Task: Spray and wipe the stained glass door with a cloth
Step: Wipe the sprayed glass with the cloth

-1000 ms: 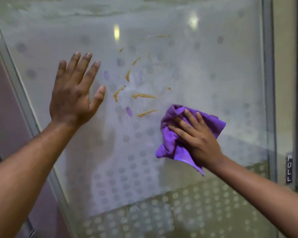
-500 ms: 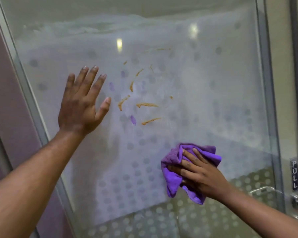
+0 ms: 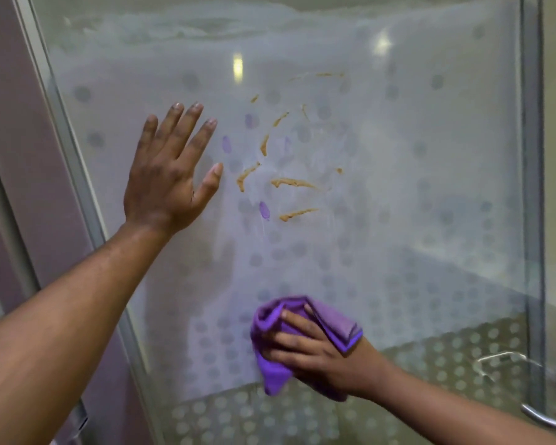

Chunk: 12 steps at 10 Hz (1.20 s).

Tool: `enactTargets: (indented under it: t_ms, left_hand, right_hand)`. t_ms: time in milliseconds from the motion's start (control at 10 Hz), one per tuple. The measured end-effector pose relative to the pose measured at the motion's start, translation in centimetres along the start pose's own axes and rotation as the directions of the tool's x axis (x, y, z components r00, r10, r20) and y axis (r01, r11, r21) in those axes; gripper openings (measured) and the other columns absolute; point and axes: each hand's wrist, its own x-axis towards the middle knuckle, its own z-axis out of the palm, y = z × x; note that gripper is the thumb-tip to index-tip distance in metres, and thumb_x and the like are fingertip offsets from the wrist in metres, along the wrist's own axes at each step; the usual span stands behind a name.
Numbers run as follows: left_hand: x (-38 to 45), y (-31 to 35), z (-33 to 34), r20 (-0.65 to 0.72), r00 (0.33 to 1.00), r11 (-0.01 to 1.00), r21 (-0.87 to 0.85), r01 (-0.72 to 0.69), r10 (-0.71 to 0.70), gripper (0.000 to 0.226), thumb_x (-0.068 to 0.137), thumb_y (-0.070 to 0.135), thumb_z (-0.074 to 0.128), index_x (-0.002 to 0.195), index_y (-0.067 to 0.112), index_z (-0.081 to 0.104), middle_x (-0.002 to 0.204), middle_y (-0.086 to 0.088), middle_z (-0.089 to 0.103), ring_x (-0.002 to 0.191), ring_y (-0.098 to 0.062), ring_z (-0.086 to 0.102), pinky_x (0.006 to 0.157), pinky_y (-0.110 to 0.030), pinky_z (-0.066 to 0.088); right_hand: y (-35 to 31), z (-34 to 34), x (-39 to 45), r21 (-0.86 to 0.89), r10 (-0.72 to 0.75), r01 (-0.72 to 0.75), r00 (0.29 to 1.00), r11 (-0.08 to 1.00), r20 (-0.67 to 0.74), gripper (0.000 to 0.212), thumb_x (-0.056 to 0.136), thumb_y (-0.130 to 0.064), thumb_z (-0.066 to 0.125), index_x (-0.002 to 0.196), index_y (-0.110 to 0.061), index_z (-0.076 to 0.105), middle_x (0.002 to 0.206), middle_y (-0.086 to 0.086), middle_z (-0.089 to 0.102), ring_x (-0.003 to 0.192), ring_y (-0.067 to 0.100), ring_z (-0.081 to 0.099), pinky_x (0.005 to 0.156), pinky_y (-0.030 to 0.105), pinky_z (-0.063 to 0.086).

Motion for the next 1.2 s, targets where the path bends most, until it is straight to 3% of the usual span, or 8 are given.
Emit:
enactTargets:
  t_ms: [200, 300, 500, 700, 800, 900, 1100, 1200]
  left_hand:
    - [-0.1, 0.1, 0.0, -0.006, 1.000, 1.000, -0.012, 0.011, -0.011, 0.065, 0.111, 0.054, 0.031, 0.164, 0.018, 0.041, 0.174, -0.009, 0.033, 0.163, -0.031, 0.026, 0.134, -0.054, 0.015]
    - [0.0, 0.3, 0.1, -0.010, 1.000, 1.000, -0.010, 0.019, -0.019, 0.064, 0.110, 0.051, 0.035, 0.163, 0.017, 0.041, 0.174, -0.010, 0.034, 0.163, -0.032, 0.027, 0.134, -0.054, 0.015]
    - [0.0, 0.4, -0.1, 0.000, 1.000, 1.000, -0.008, 0.028, -0.028, 0.063, 0.110, 0.050, 0.037, 0.163, 0.017, 0.042, 0.174, -0.009, 0.034, 0.163, -0.031, 0.026, 0.133, -0.055, 0.016]
    - [0.0, 0.4, -0.4, 0.018, 1.000, 1.000, -0.004, 0.021, -0.021, 0.063, 0.109, 0.048, 0.039, 0.163, 0.017, 0.041, 0.174, -0.009, 0.034, 0.163, -0.030, 0.025, 0.133, -0.055, 0.017]
    - [0.1, 0.5, -0.4, 0.014, 1.000, 1.000, -0.014, 0.025, -0.025, 0.062, 0.109, 0.048, 0.039, 0.163, 0.017, 0.042, 0.174, -0.009, 0.034, 0.163, -0.030, 0.026, 0.134, -0.054, 0.016]
    - [0.1, 0.5, -0.3, 0.008, 0.999, 0.999, -0.009, 0.034, -0.033, 0.062, 0.109, 0.048, 0.039, 0.163, 0.017, 0.042, 0.174, -0.009, 0.034, 0.163, -0.030, 0.026, 0.133, -0.055, 0.017]
    - [0.0, 0.6, -0.2, -0.004, 0.999, 0.999, -0.003, 0.039, -0.039, 0.062, 0.110, 0.049, 0.038, 0.163, 0.018, 0.043, 0.173, -0.009, 0.035, 0.163, -0.031, 0.027, 0.133, -0.055, 0.018]
    - [0.0, 0.6, -0.3, -0.003, 0.999, 0.999, -0.001, 0.036, -0.036, 0.062, 0.110, 0.049, 0.038, 0.163, 0.018, 0.043, 0.173, -0.009, 0.035, 0.163, -0.031, 0.027, 0.133, -0.055, 0.018]
  right_hand:
    - [6.5, -3.2, -8.4, -0.106, -0.238, 0.253, 0.961, 0.962, 0.138, 0.044, 0.113, -0.023, 0.034, 0.136, -0.030, 0.070, 0.154, -0.010, 0.056, 0.152, 0.021, 0.041, 0.131, 0.040, 0.015]
    - [9.3, -4.8, -7.0, -0.159, -0.101, 0.111, 0.992, 0.981, 0.068, 0.038, 0.114, -0.025, 0.028, 0.140, -0.028, 0.055, 0.155, -0.007, 0.052, 0.163, 0.022, 0.010, 0.132, 0.047, 0.007]
    - [6.5, -4.6, 3.1, -0.028, 0.362, -0.378, 0.904, 0.925, -0.228, 0.056, 0.105, -0.031, 0.053, 0.159, -0.026, 0.042, 0.168, 0.000, 0.035, 0.159, 0.039, 0.024, 0.129, 0.059, 0.011]
    - [2.9, -2.0, 3.5, -0.004, 0.084, -0.085, 0.994, 0.996, -0.073, 0.047, 0.111, -0.027, 0.050, 0.158, -0.028, 0.046, 0.170, -0.003, 0.034, 0.162, 0.033, 0.017, 0.131, 0.052, 0.007]
    - [5.0, -2.7, 0.3, -0.122, -0.103, 0.106, 0.994, 0.987, 0.026, 0.044, 0.111, -0.018, 0.040, 0.152, -0.028, 0.054, 0.164, -0.003, 0.045, 0.159, 0.028, 0.027, 0.129, 0.048, 0.023]
    - [6.1, -3.4, 0.1, -0.131, -0.029, 0.027, 0.999, 0.991, -0.016, 0.045, 0.113, -0.016, 0.031, 0.147, -0.028, 0.057, 0.161, -0.003, 0.048, 0.161, 0.024, 0.020, 0.131, 0.047, 0.014]
    - [1.1, -1.2, 1.8, 0.071, 0.283, -0.277, 0.953, 0.958, -0.106, 0.056, 0.108, -0.033, 0.054, 0.162, -0.034, 0.037, 0.173, -0.008, 0.025, 0.163, 0.028, 0.012, 0.131, 0.052, 0.002]
    - [-0.4, -0.1, 1.2, 0.050, 0.189, -0.186, 0.980, 0.981, -0.069, 0.044, 0.114, -0.037, 0.038, 0.157, -0.033, 0.047, 0.169, -0.006, 0.034, 0.160, 0.030, 0.025, 0.132, 0.049, 0.008]
